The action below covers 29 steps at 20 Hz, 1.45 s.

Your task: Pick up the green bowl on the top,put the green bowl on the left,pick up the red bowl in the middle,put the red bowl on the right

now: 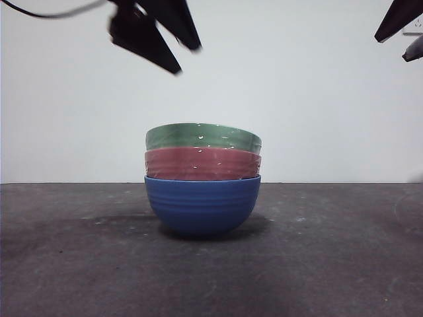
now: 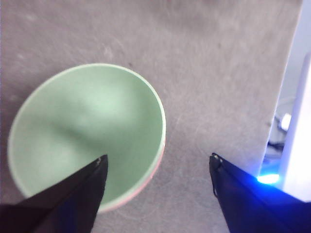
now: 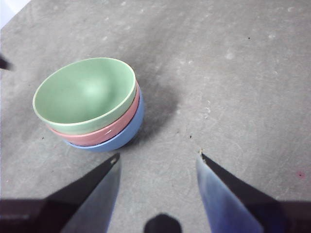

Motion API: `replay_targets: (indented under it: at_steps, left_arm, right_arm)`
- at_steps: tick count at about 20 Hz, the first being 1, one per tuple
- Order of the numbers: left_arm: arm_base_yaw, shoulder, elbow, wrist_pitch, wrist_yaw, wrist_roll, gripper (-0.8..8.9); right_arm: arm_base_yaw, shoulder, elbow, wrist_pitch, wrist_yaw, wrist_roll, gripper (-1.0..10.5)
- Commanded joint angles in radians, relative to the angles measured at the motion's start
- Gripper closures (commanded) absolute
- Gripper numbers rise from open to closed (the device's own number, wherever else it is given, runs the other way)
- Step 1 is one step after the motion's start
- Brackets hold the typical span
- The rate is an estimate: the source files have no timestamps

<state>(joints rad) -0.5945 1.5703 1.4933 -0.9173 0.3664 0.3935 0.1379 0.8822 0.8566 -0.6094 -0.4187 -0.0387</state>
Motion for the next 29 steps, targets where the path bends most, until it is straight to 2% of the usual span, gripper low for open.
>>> replay_targets:
  at_steps: [1, 9, 10, 13, 15, 17, 18, 24, 29]
  left_arm:
    - [-0.031, 0.098, 0.043, -0.020, -0.034, 0.061, 4.63]
    - [-0.059, 0.199, 0.050, -0.060, -0.056, 0.135, 4.73]
    - [-0.059, 0.199, 0.050, -0.060, -0.056, 0.135, 4.98]
    - [-0.059, 0.199, 0.050, -0.067, -0.081, 0.156, 7.42]
    - [-0.059, 0.199, 0.050, -0.071, -0.118, 0.162, 7.88]
    - [-0.059, 0.199, 0.050, -0.071, -0.127, 0.172, 7.91]
    - [-0.059, 0.199, 0.050, -0.071, -0.127, 0.180, 8.28]
    - [-0.072, 0.199, 0.089, -0.084, -0.135, 0.184, 8.22]
    - [-0.109, 0.199, 0.268, -0.208, -0.184, 0.183, 8.22]
  right_arm:
    - [0.002, 0.002, 0.005, 0.002, -0.002, -0.008, 6.9]
    - [0.002, 0.002, 0.005, 0.002, -0.002, -0.008, 6.9]
    - [0.002, 0.002, 0.005, 0.002, -0.001, -0.008, 6.9]
    - [0.002, 0.002, 0.005, 0.002, -0.001, -0.008, 6.9]
    - [0.002, 0.002, 0.005, 0.002, -0.001, -0.008, 6.9]
    - [0.002, 0.002, 0.005, 0.002, -0.001, -0.008, 6.9]
    - [0.002, 0.002, 0.005, 0.002, -0.001, -0.008, 6.9]
    - [0.002, 0.002, 0.005, 0.011, 0.000, -0.008, 6.9]
    - [0.002, 0.002, 0.005, 0.040, 0.000, -0.008, 7.0]
